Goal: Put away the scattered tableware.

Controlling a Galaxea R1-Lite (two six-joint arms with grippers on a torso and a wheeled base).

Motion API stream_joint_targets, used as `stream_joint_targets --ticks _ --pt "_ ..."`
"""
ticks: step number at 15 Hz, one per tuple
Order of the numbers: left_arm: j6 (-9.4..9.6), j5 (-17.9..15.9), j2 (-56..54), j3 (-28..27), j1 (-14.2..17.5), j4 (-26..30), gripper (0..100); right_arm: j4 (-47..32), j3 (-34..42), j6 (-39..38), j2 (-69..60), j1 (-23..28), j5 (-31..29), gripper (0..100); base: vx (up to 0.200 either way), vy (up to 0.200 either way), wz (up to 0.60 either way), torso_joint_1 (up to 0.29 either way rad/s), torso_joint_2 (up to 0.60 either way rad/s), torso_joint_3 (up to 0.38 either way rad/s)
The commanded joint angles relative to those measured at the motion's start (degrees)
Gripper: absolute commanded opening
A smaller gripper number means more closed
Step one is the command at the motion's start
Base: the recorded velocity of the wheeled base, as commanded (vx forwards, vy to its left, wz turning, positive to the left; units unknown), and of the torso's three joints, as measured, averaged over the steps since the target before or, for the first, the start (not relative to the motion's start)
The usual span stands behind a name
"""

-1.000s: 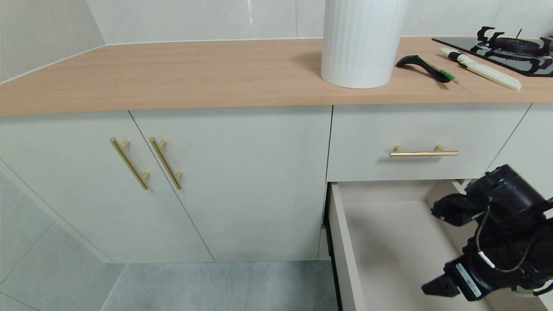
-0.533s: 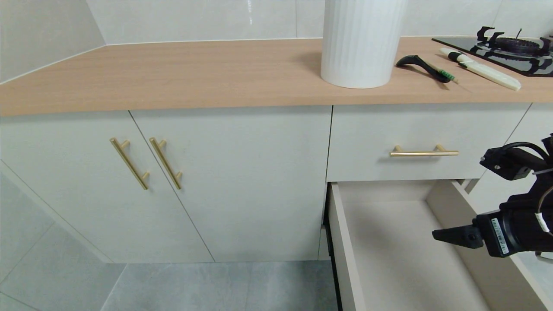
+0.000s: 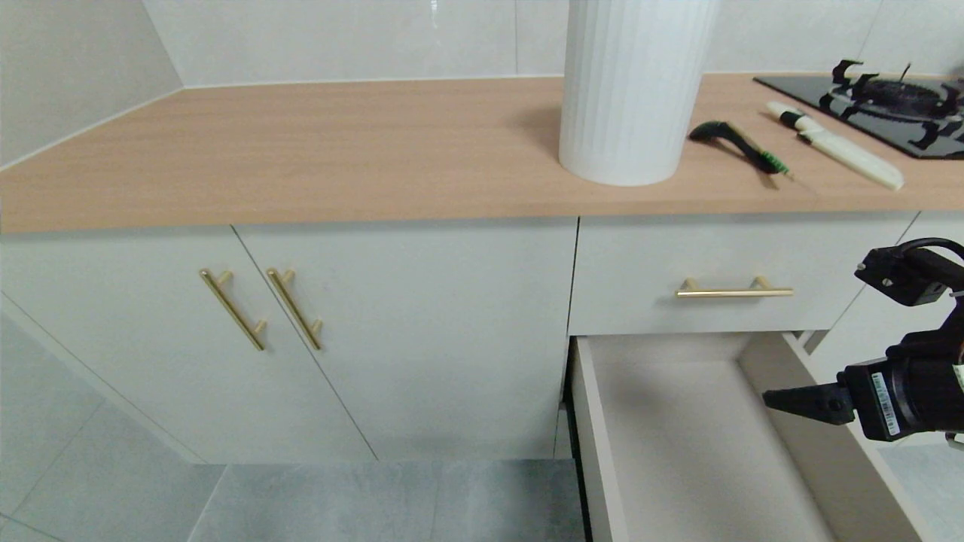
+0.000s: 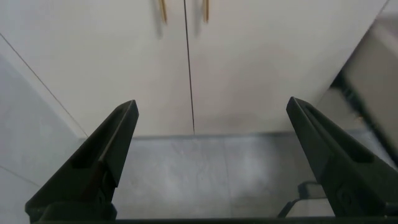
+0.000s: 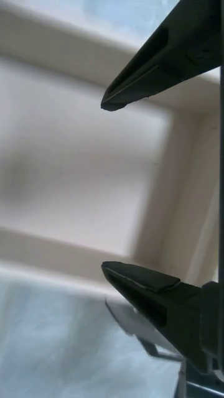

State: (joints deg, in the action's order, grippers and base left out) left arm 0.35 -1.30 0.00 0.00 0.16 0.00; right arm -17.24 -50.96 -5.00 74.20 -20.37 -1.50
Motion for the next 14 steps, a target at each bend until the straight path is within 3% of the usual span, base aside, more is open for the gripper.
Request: stream_joint_targets --ticks 1,4,8,11,13,14 --pt "0.00 0.0 0.0 0.0 0.0 0.0 100 -0.1 0.1 0.0 -0.5 0.0 0.0 100 0.000 0.000 0.00 0.071 -0.63 -0.261" --pt "0.00 0.0 0.0 0.0 0.0 0.0 100 0.4 0.0 0.0 -0.7 0.0 -0.1 100 0.000 0.000 0.00 0.058 -0.52 -0.255" --pt "0.00 0.0 0.0 0.0 0.0 0.0 100 5.5 -2.4 -0.1 -0.9 0.0 -1.0 100 0.000 0.000 0.00 0.165 -0.14 -0.077" --pt "0.09 0.0 0.0 0.0 0.0 0.0 100 4.0 -18.2 -3.5 5.0 0.8 -7.2 100 0.000 0.000 0.00 0.000 0.00 0.000" --pt "0.00 0.1 0.0 0.0 0.0 0.0 100 -3.9 -29.2 -5.3 10.9 0.8 -11.9 100 0.000 0.000 0.00 0.000 0.00 0.000" --pt "0.00 0.0 0.0 0.0 0.0 0.0 100 -5.0 -30.8 -5.6 11.8 0.8 -12.7 100 0.000 0.000 0.00 0.000 0.00 0.000"
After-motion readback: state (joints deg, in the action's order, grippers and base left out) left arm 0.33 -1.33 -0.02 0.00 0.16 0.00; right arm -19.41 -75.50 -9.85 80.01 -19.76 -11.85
